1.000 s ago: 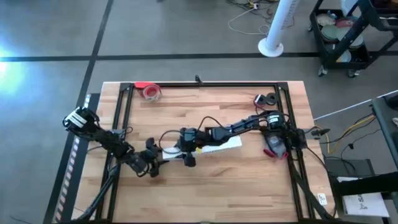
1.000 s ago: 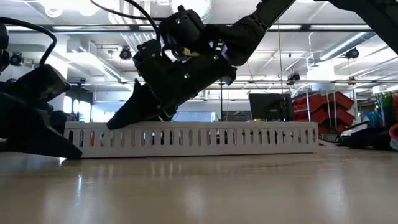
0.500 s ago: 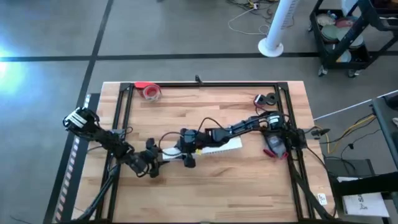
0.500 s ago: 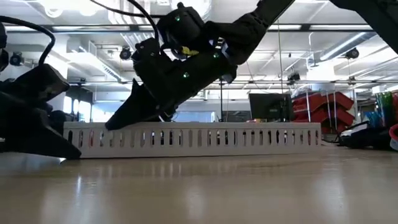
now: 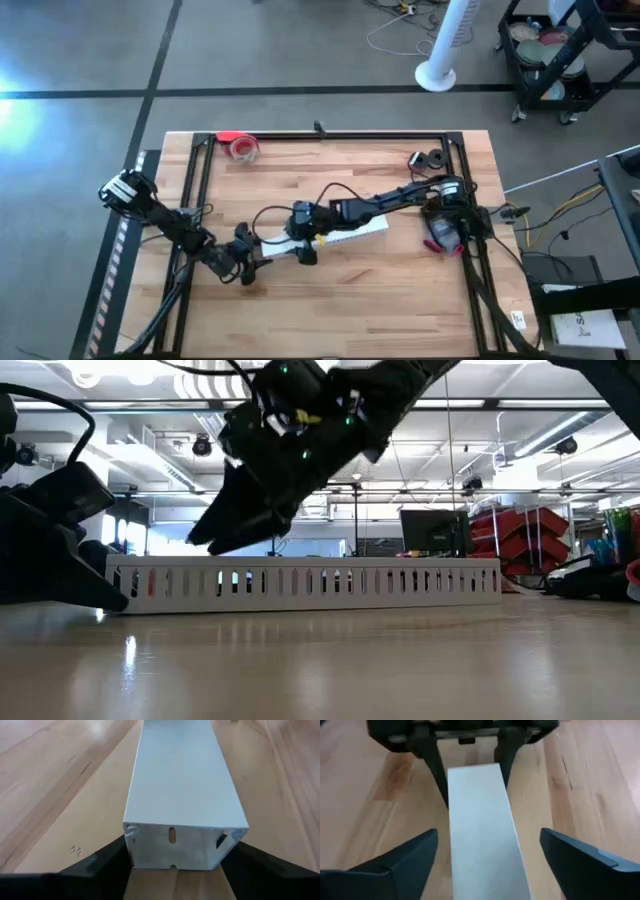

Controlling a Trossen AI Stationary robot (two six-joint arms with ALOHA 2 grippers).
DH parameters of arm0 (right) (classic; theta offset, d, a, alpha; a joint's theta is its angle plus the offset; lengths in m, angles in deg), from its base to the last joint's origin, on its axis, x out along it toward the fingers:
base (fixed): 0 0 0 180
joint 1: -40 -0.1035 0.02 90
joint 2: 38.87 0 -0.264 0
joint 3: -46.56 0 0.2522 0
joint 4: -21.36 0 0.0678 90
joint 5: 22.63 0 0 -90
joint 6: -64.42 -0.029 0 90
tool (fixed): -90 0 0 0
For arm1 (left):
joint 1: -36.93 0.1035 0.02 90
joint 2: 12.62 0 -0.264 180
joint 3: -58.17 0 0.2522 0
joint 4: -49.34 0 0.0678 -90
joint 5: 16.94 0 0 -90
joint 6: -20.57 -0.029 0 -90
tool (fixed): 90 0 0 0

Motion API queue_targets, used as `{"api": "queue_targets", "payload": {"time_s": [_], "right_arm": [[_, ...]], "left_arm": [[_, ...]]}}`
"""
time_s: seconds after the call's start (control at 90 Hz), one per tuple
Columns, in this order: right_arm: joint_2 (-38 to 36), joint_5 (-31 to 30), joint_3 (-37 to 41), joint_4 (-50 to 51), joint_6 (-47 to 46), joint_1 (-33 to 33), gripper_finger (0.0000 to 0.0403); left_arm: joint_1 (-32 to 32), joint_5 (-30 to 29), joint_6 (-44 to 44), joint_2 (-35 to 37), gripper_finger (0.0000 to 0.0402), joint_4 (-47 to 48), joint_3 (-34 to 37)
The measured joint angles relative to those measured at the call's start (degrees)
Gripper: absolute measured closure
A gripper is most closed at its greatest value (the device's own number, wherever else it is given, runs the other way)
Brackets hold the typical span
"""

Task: Ziptie cables
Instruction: Close the white cable duct, then return to Home Position

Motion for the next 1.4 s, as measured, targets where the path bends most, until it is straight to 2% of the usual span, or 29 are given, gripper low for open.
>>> {"api": "queue_targets", "payload": {"time_s": [0.078,0.244,0.444,0.544,0.722,0.778,0.822,0.889,0.967,1.078,1.222,1.4], "right_arm": [[-1.78,2.06,-0.75,3.58,2.39,0.02,0.0041],[-8.72,2.05,-0.8,6.8,5.24,0.25,0.0039],[-18.25,-6.03,0.67,7.07,11.01,1.09,0.0039],[-21.5,-6.56,1.82,6.54,12.67,1.56,0.0039],[-25.74,-6.6,7.52,5.18,13.33,3.32,0.0039],[-27.14,-6.62,9.94,3.24,13.34,3.91,0.0039],[-28.14,-6.58,12.03,0.41,13.28,4.31,0.0039],[-29.82,-6.56,15.34,-3.81,12.51,4.87,0.0039],[-31.73,-6.56,18.83,-8.96,11.27,5.25,0.0039],[-35.43,-6.68,24.31,-13.48,9.74,5.35,0.0039],[-40.77,-8.22,33.05,-23.53,7.6,5.35,0.0039],[-47.55,-8.48,41.31,-32.39,6.03,5.53,0.0039]], "left_arm": [[0.0,1.34,0.62,2.52,0.0139,3.1,0.0],[-0.02,7.08,4.54,10.89,0.0125,9.68,0.16],[0.15,17.04,13.83,24.22,0.01,20.29,0.17],[0.34,16.81,13.94,31.04,0.01,22.4,0.15],[2.83,11.16,4.81,42.19,0.0121,21.34,0.09],[5.68,7.86,1.72,44.76,0.0128,20.76,0.02],[8.81,8.0,-1.32,46.44,0.0133,19.82,0.02],[14.49,12.26,-4.86,48.18,0.0138,19.0,-0.29],[21.35,20.29,-7.8,49.55,0.0142,18.92,-1.07],[30.79,28.74,-12.85,48.54,0.0148,18.96,-2.72],[40.79,32.14,-21.27,45.22,0.0162,16.78,-5.17],[47.69,35.79,-29.33,41.93,0.0189,12.52,-8.0]]}}
